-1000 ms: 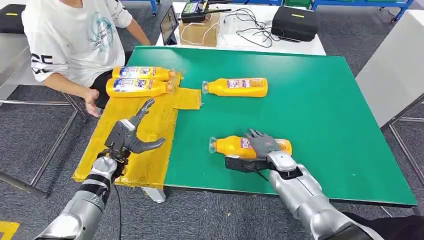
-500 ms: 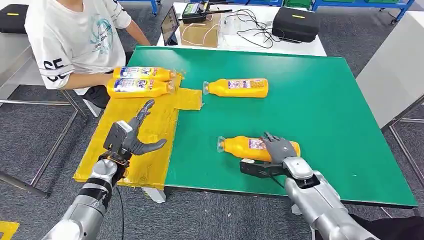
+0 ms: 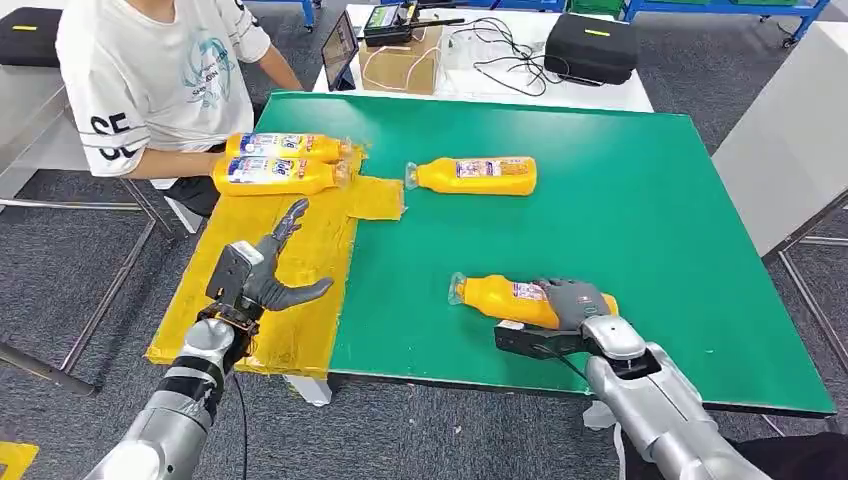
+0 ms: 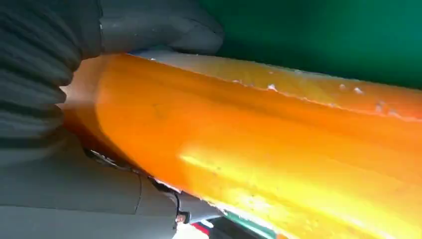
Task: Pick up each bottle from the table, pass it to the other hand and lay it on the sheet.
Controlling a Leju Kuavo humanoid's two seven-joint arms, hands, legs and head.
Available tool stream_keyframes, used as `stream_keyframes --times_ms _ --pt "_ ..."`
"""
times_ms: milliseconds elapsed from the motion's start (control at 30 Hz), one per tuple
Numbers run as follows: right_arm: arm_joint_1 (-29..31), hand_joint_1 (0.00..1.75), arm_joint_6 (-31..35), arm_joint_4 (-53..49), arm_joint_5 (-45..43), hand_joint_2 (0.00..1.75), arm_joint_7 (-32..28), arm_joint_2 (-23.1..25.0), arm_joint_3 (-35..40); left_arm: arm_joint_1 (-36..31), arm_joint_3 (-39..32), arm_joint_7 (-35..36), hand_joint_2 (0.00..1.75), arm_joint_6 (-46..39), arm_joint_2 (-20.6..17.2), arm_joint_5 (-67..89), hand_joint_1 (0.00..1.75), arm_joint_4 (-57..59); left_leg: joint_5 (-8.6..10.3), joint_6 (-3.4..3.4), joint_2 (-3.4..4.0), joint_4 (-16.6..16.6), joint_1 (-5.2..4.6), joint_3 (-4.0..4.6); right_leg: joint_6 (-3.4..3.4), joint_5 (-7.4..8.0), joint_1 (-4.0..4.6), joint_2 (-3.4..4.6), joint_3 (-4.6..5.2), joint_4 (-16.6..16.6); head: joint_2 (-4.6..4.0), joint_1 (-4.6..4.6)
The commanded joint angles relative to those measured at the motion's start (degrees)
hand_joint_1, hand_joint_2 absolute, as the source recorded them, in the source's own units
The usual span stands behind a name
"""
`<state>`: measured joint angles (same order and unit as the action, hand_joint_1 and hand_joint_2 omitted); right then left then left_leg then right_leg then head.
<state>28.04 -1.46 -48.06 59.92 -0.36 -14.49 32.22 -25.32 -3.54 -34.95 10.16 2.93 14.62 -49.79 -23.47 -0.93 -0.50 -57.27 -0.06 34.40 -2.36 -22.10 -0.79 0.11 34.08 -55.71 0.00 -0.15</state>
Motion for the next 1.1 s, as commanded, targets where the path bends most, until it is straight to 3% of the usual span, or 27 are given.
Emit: stream_keyframes --times_ms 33,200,400,533,667,867,1100 --pt "-6.0 1.75 8.2 -1.0 -6.2 1.75 -1.1 7.9 -5.6 -0.3 0.0 1.8 1.75 -0.9 0.6 -1.1 0.0 -0.4 -0.03 0.09 0.05 0.0 0.1 -0.01 0.1 -0.01 0.1 -0.01 -0.03 0.1 0.0 0.04" --pt "-7.3 1.75 17.4 -4.5 -16.6 1.75 -7.1 17.9 -13.0 -2.4 1.6 5.7 1.75 -5.4 3.4 -1.3 0.0 2.3 -0.15 0.19 0.3 0.0 0.14 0.1 0.16 0.01 0.14 0.22 0.22 0.0 0.02 0.02" --pt "-2.5 1.75 24.8 0.8 -24.1 1.75 -12.6 25.3 -13.5 -5.2 6.0 8.7 1.75 -1.6 5.9 -8.5 0.0 11.1 -0.08 0.21 0.26 0.0 0.15 0.45 0.12 -0.02 0.15 0.2 0.57 -0.1 0.0 -0.02" --pt "-2.3 1.75 25.0 1.2 -25.1 1.75 -13.4 25.5 -13.1 -5.4 6.7 9.0 1.75 -0.5 5.7 -9.8 0.0 11.5 -0.09 0.19 0.28 0.0 0.17 0.67 0.1 -0.07 0.17 0.22 0.72 -0.1 0.0 -0.02" --pt "-0.2 1.75 24.1 3.3 -28.5 1.75 -17.3 27.5 -10.1 -6.2 10.4 12.3 1.75 11.1 4.5 -15.6 0.0 15.9 -0.04 0.18 0.32 0.0 0.13 0.81 0.08 0.0 0.11 0.29 0.86 -0.1 0.02 0.0" --pt "1.9 1.75 24.3 7.8 -30.0 1.75 -16.2 28.7 -6.6 -5.9 15.0 14.1 1.75 21.4 4.4 -24.2 0.0 15.4 -0.04 0.19 0.31 0.0 0.15 0.98 0.09 0.01 0.12 0.28 1.02 -0.1 0.0 0.0" --pt "1.8 1.75 23.1 10.6 -31.0 1.75 -16.9 29.8 -5.9 -4.8 16.8 14.4 1.75 20.8 5.9 -28.2 0.0 8.6 -0.06 0.19 0.23 -0.1 0.19 1.0 0.1 -0.04 0.17 0.2 1.01 -0.1 0.0 0.0"
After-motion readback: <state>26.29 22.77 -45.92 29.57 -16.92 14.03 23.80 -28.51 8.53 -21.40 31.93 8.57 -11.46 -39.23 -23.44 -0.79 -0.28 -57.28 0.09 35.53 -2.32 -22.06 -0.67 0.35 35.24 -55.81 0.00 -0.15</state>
